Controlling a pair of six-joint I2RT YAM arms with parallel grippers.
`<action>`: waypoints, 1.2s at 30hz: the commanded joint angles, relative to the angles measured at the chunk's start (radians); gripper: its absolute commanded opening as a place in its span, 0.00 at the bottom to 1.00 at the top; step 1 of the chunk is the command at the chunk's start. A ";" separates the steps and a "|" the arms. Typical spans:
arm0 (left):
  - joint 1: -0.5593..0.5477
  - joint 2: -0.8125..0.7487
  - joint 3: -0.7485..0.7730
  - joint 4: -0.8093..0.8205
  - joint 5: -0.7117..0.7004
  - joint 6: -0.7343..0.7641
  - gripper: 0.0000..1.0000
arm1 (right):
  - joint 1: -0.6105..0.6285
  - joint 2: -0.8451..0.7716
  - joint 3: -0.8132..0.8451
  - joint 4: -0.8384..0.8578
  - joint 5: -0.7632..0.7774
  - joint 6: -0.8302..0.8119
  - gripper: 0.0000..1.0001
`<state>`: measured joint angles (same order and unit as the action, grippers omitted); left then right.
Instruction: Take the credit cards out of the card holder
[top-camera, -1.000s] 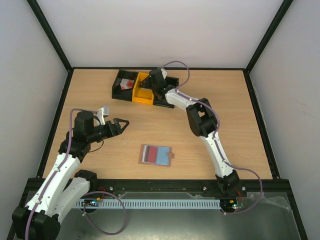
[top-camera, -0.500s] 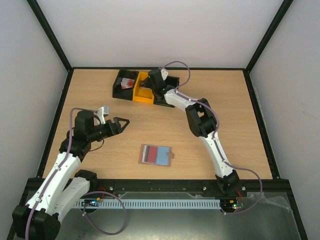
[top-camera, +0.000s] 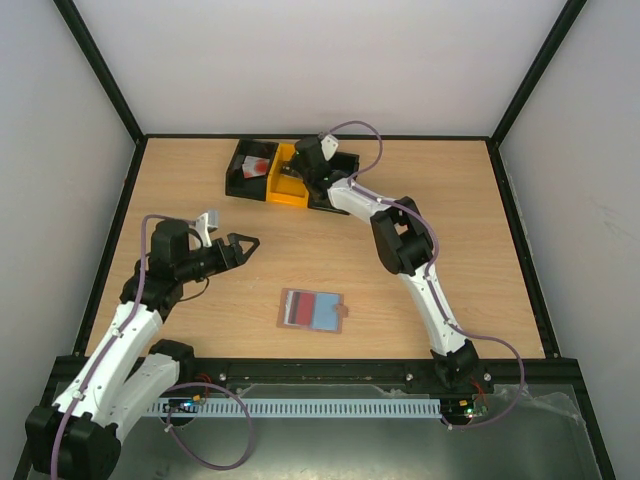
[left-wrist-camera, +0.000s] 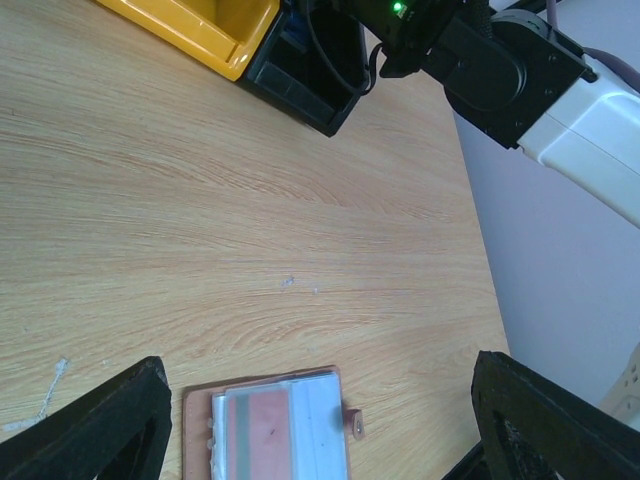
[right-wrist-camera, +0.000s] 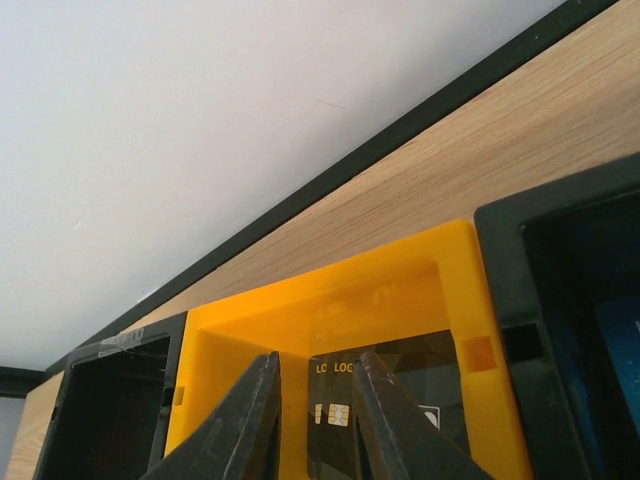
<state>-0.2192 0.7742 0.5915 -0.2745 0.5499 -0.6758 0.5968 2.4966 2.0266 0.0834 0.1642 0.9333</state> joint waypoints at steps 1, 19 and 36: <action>0.004 0.008 -0.006 0.018 0.005 -0.003 0.83 | 0.001 -0.056 0.036 -0.052 0.030 -0.017 0.22; 0.003 0.016 -0.068 0.019 -0.034 0.029 0.82 | 0.006 -0.514 -0.369 -0.157 -0.313 -0.137 0.38; -0.135 0.138 -0.183 0.225 -0.081 -0.047 0.81 | 0.011 -1.183 -1.156 -0.218 -0.386 -0.186 0.40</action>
<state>-0.3367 0.8940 0.4438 -0.1413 0.4629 -0.6941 0.6006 1.3903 0.9874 -0.1097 -0.1761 0.7372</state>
